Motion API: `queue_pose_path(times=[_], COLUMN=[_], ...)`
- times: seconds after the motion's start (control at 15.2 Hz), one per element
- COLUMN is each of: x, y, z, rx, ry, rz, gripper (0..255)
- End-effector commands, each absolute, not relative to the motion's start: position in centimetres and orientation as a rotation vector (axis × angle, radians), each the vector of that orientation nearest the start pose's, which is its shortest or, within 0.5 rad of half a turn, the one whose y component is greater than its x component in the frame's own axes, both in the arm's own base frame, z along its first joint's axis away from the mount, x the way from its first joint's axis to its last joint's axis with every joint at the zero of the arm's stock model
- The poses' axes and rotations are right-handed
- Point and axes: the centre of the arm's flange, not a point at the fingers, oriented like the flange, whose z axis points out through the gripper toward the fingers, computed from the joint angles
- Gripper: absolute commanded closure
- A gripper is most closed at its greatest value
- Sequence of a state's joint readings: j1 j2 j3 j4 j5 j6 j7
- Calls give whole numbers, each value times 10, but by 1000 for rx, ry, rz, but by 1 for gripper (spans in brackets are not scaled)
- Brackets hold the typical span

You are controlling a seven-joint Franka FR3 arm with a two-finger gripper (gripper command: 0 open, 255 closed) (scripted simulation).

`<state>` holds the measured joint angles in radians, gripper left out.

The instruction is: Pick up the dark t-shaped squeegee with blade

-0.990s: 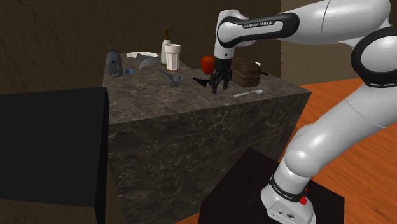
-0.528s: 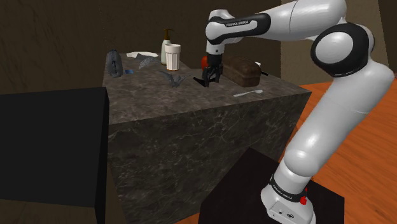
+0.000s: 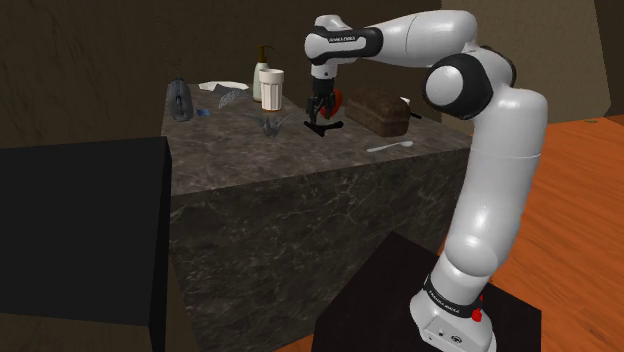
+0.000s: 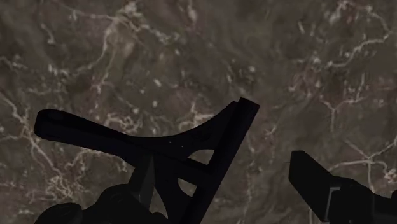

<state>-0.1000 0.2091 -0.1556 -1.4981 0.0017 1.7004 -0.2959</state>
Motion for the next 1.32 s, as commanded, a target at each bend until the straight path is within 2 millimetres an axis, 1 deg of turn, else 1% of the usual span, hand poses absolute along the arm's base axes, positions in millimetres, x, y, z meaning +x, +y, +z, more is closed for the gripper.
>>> queue_pose_path(times=[0.0,0.13,0.2,0.59,0.66,0.79,0.86,1.25], x=[626,649,650,650,650,650,650,650], y=[-160,-170,-170,-170,-170,-170,-171,-171], z=[548,549,549,518,509,509,510,510], rx=[-3175,-3179,-3180,-3180,-3180,-3180,-3180,-3180], ry=[-89,-108,-108,-108,-108,-108,-108,-108], rz=[10,0,0,0,0,0,0,0], gripper=[0,0,0,0,0,0,255,255])
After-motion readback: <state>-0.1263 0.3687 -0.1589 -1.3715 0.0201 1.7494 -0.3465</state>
